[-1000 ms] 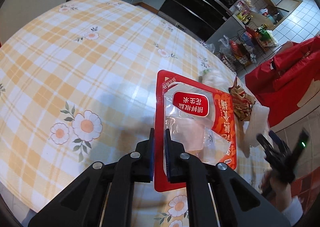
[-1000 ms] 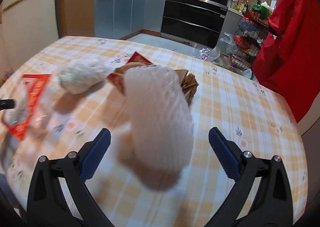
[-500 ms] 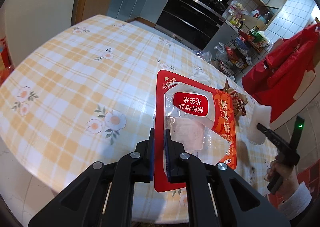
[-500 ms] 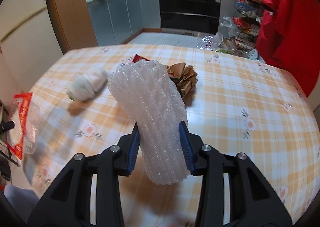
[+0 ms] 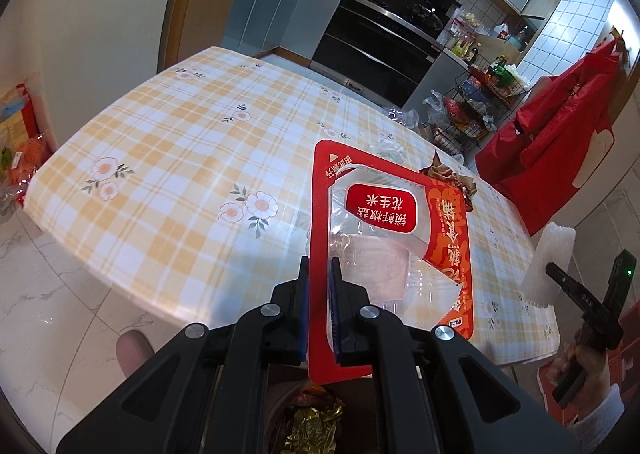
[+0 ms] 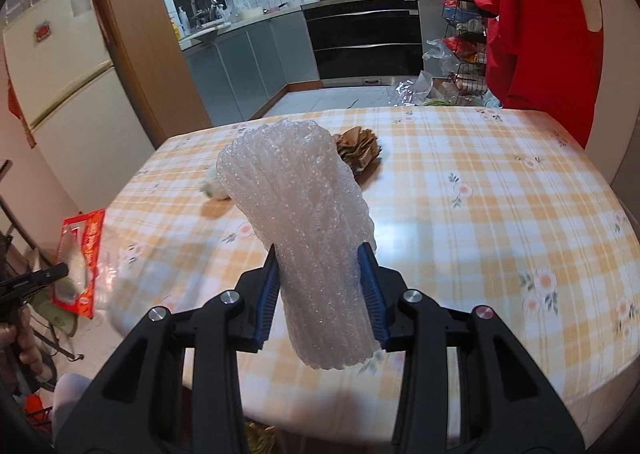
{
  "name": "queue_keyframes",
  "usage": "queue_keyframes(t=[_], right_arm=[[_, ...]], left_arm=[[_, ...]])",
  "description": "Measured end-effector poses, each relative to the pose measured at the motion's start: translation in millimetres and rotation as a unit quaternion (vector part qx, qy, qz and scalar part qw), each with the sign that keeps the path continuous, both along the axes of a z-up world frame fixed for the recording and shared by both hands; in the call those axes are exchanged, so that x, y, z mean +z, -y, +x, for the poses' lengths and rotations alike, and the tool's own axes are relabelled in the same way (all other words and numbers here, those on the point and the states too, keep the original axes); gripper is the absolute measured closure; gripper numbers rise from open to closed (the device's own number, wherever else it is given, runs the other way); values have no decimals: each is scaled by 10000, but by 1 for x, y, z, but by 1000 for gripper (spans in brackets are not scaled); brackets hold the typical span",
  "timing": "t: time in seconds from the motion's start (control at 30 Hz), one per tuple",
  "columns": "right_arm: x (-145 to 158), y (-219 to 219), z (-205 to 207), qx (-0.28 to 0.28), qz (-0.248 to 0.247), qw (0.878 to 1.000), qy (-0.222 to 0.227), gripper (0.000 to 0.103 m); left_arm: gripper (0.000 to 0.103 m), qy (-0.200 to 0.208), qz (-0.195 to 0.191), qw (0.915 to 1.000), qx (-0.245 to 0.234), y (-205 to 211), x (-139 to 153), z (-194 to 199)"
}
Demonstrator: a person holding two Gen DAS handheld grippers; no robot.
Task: Collect trash
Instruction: 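Carry the foam net and tray over the bin and open both tools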
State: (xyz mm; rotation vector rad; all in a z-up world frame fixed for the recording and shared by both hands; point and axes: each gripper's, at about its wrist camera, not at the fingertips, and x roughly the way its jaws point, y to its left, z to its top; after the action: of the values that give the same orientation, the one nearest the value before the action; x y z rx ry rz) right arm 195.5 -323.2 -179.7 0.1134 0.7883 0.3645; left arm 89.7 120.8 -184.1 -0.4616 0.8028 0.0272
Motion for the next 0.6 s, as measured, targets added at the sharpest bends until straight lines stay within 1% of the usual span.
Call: queue_keyframes(t=[0.2, 0.37, 0.6], right_arm=[[7, -16, -43, 217, 96, 9997, -15, 63], [6, -33, -77, 516, 263, 9981, -187, 62], [-3, -64, -117, 1013, 210, 9936, -457, 62]], left_arm=[[94, 119, 54, 9999, -29, 4, 15, -30], [94, 219, -40, 9997, 30, 1, 25, -53], [94, 330, -14, 9994, 123, -7, 33, -86]])
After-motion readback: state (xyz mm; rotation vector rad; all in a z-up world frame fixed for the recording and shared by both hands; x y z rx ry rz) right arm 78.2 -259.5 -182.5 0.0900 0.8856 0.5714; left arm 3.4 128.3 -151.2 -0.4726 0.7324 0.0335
